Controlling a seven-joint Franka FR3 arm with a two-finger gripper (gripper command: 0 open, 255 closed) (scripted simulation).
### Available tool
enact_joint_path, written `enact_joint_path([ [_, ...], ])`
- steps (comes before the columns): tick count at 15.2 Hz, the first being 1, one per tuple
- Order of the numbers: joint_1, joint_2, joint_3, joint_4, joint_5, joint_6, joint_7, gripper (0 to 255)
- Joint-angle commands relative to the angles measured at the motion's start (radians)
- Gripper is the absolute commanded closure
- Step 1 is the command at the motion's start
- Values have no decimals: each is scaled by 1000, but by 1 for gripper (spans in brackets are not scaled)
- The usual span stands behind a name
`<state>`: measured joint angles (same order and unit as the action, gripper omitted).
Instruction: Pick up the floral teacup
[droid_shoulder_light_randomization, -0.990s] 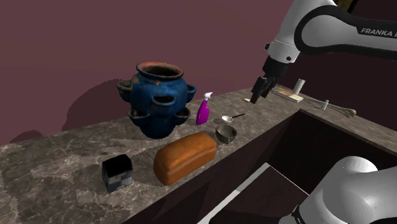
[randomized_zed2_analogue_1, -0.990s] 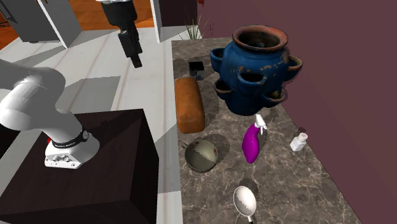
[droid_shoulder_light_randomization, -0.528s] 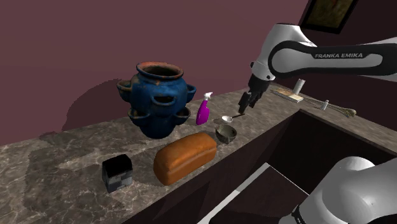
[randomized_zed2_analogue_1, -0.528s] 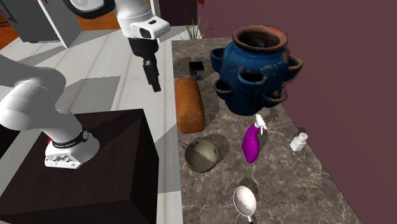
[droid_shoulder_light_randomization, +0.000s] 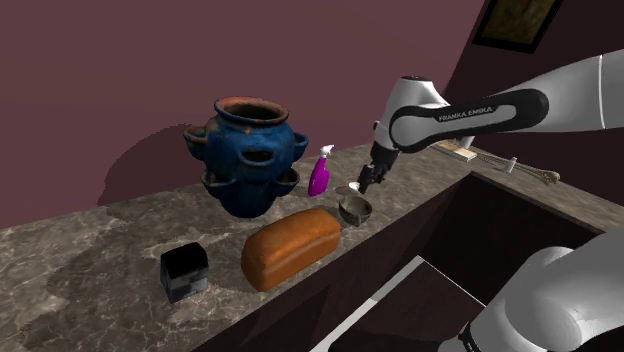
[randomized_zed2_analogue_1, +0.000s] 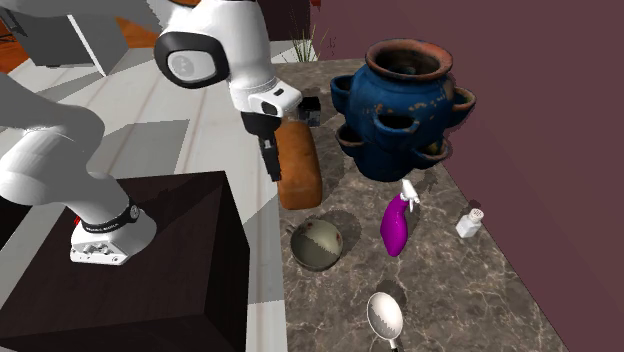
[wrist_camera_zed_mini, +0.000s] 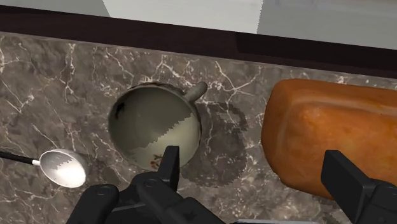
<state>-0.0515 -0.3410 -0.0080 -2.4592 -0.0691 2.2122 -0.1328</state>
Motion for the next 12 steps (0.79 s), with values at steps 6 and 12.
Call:
enact_joint_path([
  [6,-22,251,-19,41,-32,203,-13,0],
  [12,-38,471,-35,125,-56,334,-21,0],
])
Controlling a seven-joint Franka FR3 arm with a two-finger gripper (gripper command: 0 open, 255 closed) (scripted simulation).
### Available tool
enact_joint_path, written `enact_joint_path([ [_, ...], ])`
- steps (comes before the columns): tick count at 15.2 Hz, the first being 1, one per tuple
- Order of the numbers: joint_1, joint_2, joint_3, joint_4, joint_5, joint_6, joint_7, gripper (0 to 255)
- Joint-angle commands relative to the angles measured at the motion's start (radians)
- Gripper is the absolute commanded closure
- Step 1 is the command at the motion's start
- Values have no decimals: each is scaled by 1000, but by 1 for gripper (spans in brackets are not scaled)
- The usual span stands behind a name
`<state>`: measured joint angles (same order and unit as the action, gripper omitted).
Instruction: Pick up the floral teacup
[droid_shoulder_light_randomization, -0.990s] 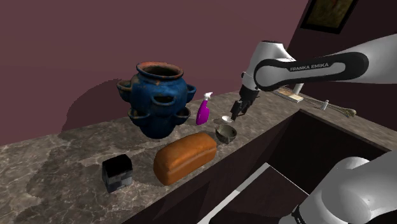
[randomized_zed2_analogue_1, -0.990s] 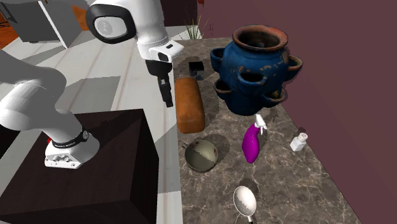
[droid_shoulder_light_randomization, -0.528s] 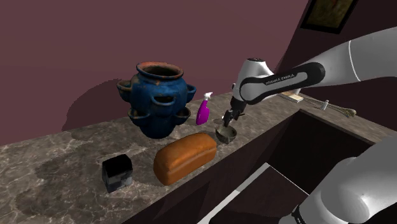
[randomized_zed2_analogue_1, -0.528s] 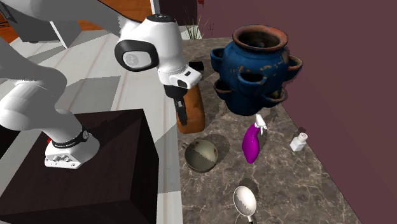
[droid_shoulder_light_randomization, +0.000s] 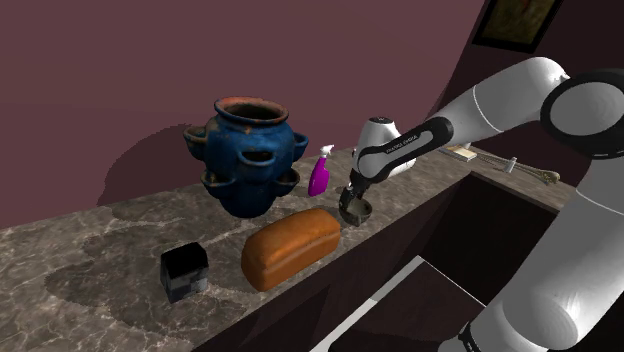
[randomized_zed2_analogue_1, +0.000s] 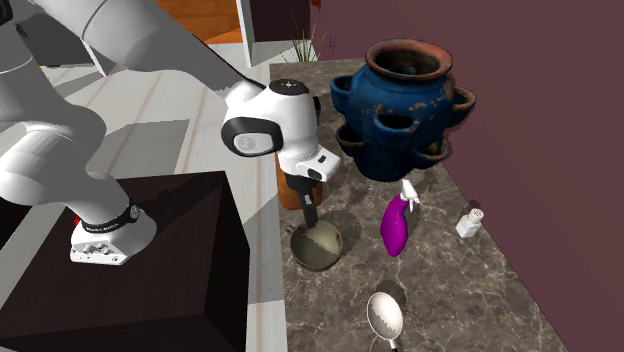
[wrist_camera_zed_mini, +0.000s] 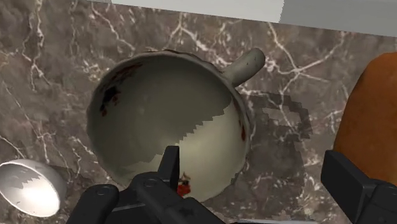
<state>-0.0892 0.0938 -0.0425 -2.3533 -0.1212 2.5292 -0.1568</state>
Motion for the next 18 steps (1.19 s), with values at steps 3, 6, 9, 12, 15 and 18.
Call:
enact_joint_path([
  [3,0,69,-2,13,-8,56,8,0],
  [6,0,103,-4,9,-13,94,14,0],
  [9,0,122,-5,8,-15,114,17,0],
  [12,0,121,-5,6,-15,115,16,255],
  [15,0,121,-5,6,-15,115,16,255],
  [18,0,121,-5,6,-15,114,16,255],
])
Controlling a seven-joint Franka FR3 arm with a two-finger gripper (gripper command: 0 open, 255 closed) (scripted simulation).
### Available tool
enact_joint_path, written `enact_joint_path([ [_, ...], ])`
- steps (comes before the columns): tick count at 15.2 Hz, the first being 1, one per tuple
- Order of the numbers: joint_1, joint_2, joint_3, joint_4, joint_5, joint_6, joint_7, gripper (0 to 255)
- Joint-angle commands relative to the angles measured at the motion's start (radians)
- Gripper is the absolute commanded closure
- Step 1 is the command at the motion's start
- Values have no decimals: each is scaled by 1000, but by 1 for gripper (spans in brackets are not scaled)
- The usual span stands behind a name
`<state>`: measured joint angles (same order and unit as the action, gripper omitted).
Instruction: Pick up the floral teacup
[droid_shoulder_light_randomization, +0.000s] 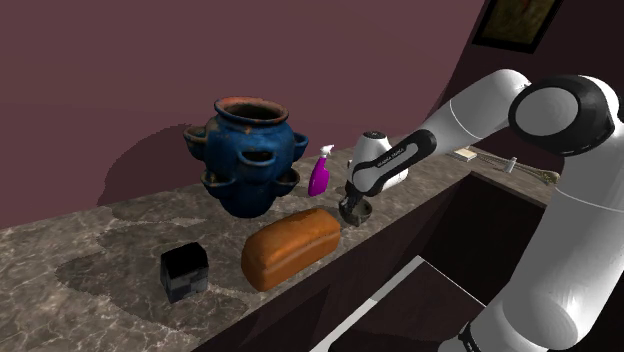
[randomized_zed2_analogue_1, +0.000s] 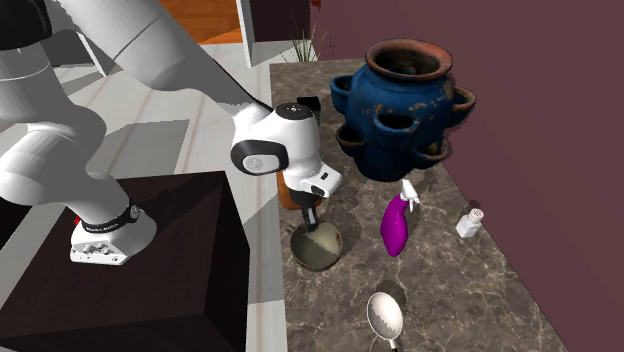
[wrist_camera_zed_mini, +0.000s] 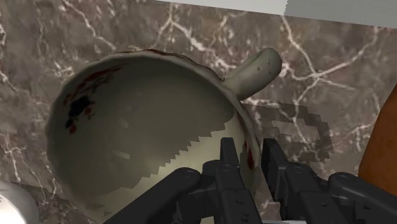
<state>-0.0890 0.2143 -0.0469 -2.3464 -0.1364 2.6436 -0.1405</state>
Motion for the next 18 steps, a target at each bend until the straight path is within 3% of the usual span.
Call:
enact_joint_path([
  [1,0,1,0,1,0,-1,1,255],
  [18,0,-160,6,36,22,-196,-26,255],
])
